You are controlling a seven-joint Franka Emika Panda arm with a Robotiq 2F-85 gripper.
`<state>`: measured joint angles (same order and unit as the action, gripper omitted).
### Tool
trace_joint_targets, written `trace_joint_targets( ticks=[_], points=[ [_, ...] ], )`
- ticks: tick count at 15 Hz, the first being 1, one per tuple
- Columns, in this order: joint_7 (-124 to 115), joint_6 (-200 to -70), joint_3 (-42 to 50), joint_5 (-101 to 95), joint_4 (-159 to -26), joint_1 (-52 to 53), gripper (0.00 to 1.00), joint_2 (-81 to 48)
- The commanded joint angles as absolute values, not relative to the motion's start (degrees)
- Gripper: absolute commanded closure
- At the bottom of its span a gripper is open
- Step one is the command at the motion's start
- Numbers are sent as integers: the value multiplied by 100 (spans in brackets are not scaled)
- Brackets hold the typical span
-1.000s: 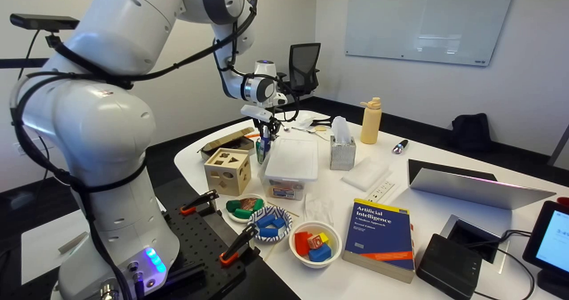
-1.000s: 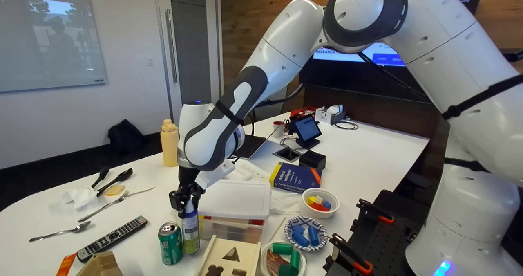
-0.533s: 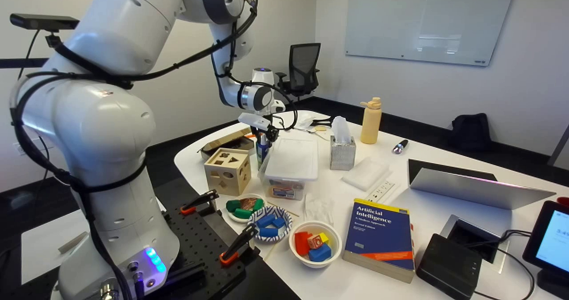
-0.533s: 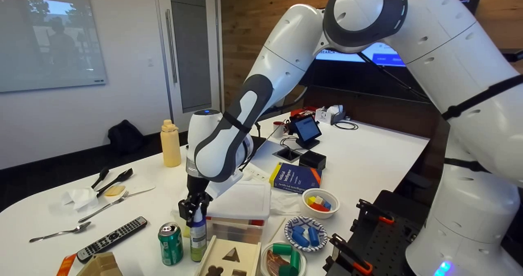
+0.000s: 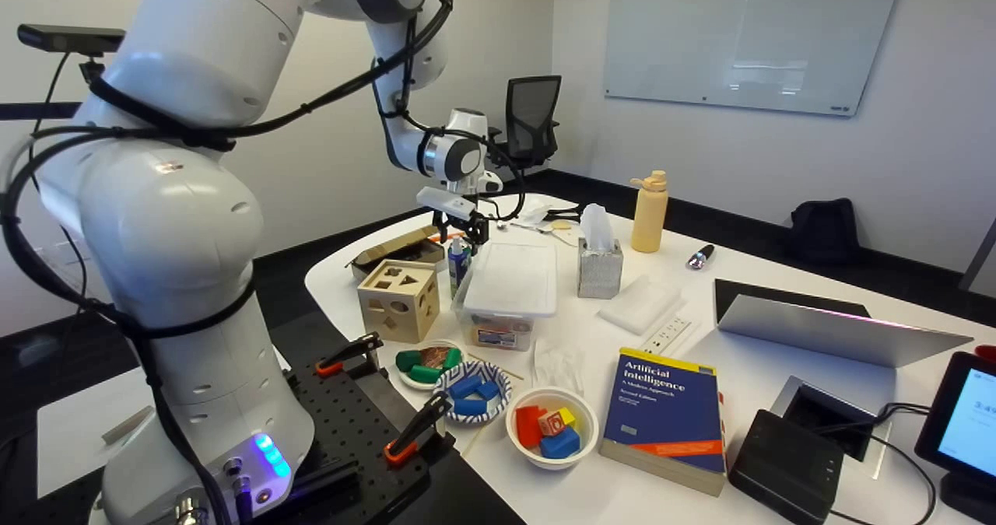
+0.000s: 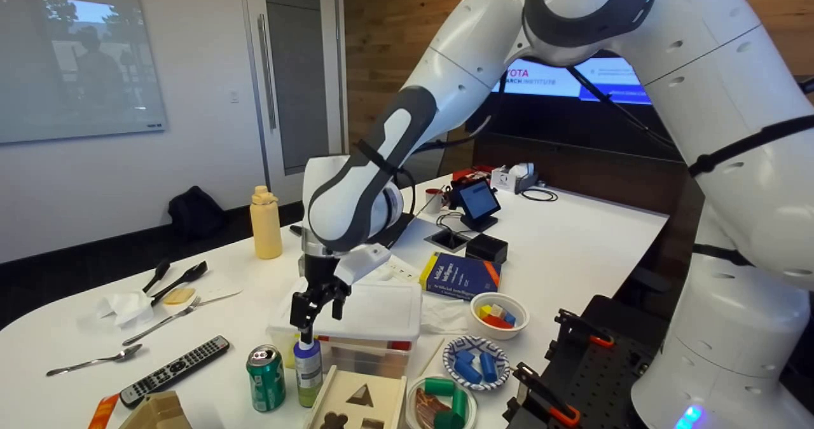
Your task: Move the blue bottle to the left side of the table
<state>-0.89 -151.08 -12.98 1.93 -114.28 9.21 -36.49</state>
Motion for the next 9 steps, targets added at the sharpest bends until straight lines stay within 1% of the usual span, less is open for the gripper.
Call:
trace_joint_targets(
  ticks=[1, 3, 6, 9],
  points=[
    [713, -14037, -1724, 866, -12062, 187, 0, -2503],
    [979, -13418, -1632, 1220, -12144, -40, 0, -2019],
    [1284, -12632, -1269, 1547, -12272, -315, 0, -1286],
    [1654, -12023, -830, 1598, -12360, -428, 0, -817]
  ],
)
